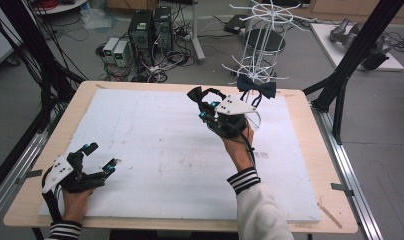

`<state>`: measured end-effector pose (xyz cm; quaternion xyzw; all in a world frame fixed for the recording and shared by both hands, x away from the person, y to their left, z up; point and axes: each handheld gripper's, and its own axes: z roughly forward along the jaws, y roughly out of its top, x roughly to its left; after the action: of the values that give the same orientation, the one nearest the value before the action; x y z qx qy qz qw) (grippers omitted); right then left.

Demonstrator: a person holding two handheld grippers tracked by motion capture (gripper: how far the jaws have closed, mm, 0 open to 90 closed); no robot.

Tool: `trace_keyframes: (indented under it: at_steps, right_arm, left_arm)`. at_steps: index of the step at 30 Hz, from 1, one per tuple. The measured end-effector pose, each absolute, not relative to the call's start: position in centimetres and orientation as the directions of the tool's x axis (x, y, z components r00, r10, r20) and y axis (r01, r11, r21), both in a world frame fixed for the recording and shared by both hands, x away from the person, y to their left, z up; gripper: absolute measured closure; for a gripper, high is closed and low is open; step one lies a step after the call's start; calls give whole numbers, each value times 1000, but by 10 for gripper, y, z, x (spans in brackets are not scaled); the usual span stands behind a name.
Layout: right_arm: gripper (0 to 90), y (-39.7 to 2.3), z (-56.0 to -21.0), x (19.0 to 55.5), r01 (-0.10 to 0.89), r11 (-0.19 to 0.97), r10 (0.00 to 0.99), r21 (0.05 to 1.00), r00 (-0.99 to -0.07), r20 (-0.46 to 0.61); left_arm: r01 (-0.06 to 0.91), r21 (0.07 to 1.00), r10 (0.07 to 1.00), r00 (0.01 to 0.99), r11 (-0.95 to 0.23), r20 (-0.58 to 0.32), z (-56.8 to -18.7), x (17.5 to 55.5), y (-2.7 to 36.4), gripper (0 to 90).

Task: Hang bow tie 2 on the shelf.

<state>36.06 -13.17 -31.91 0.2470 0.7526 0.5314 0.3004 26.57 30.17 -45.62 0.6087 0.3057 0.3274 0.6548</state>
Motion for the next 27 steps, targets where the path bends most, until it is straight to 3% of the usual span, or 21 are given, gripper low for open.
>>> trace_keyframes:
  at_steps: [27]
  right_arm:
    - [763, -141, -294, 341, -42, 266, 740, 963, -631, -232]
  left_arm:
    - [-54, 998, 799, 601, 43, -2, -456, 266, 301, 123]
